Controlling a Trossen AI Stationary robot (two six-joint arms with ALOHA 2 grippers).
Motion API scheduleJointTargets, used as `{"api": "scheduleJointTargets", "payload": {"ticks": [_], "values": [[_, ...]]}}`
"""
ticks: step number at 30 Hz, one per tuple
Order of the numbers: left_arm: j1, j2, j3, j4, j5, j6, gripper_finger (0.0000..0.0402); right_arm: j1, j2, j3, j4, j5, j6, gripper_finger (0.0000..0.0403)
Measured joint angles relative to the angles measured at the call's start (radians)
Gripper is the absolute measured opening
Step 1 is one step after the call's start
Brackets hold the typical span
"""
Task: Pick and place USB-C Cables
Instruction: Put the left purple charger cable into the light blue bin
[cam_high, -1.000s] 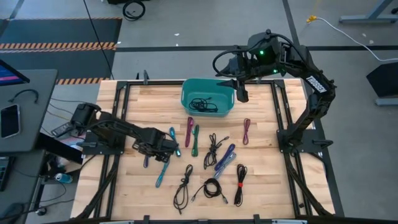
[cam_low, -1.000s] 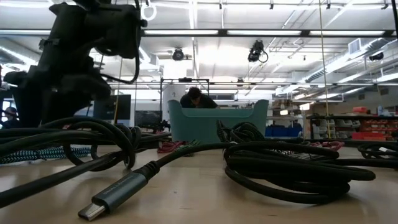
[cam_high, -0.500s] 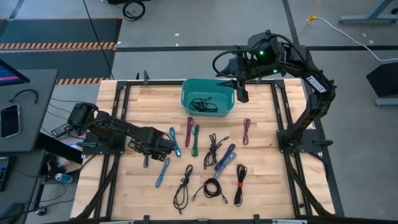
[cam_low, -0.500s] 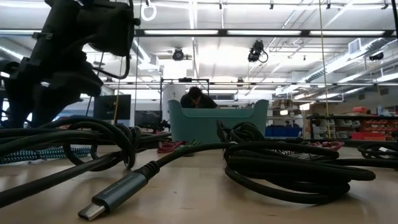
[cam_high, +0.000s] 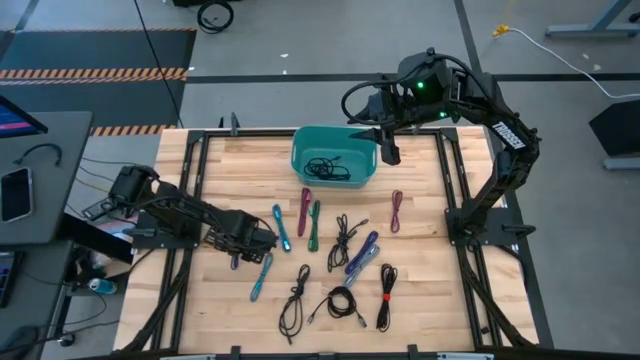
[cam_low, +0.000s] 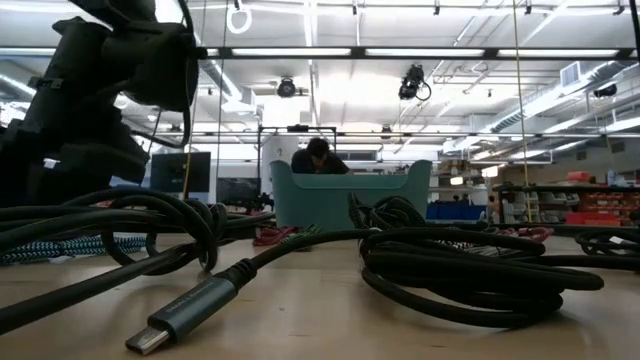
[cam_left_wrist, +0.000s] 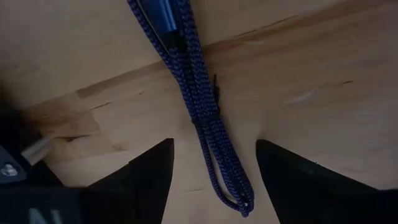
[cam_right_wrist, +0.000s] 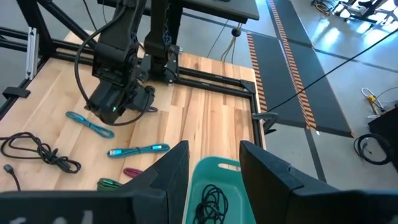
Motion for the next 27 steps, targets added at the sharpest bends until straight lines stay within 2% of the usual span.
{"api": "scheduleJointTargets", "payload": {"ticks": [3,6,8,12,13,17,19,23,27], "values": [[0.0,-0.003,-0.021,0.031,0.008,-0.029,0.0231,0.0,0.0,0.0,0.0,0.0,0.0,0.0148],[0.002,-0.002,-0.023,0.038,0.012,-0.022,0.0198,0.0,0.0,0.0,0.0,0.0,0.0,0.0148],[0.002,-0.007,-0.023,0.049,0.012,-0.016,0.0155,0.0,0.0,0.0,0.0,0.0,0.0,0.0144],[0.003,-0.017,-0.024,0.06,0.008,0.011,0.0033,0.0,0.0,0.0,0.0,0.0,0.0,0.0128],[0.002,-0.018,-0.024,0.062,0.003,0.025,0.0022,0.0,0.0,0.0,0.0,0.001,0.0,0.0123],[0.006,-0.037,-0.027,0.057,-0.027,0.035,0.002,0.0,0.0,0.0,0.001,0.072,0.0,0.0097],[0.006,-0.051,-0.024,0.051,-0.081,0.039,0.002,0.0,0.0,0.0,0.001,0.117,0.0,0.0078],[0.013,-0.14,0.034,0.057,-0.224,0.06,0.002,0.0,0.0,0.0,0.0,0.17,0.013,0.0017],[0.018,-0.257,0.13,0.047,-0.449,0.114,0.002,0.0,0.0,0.0,-0.013,0.167,0.038,0.0006]]}}
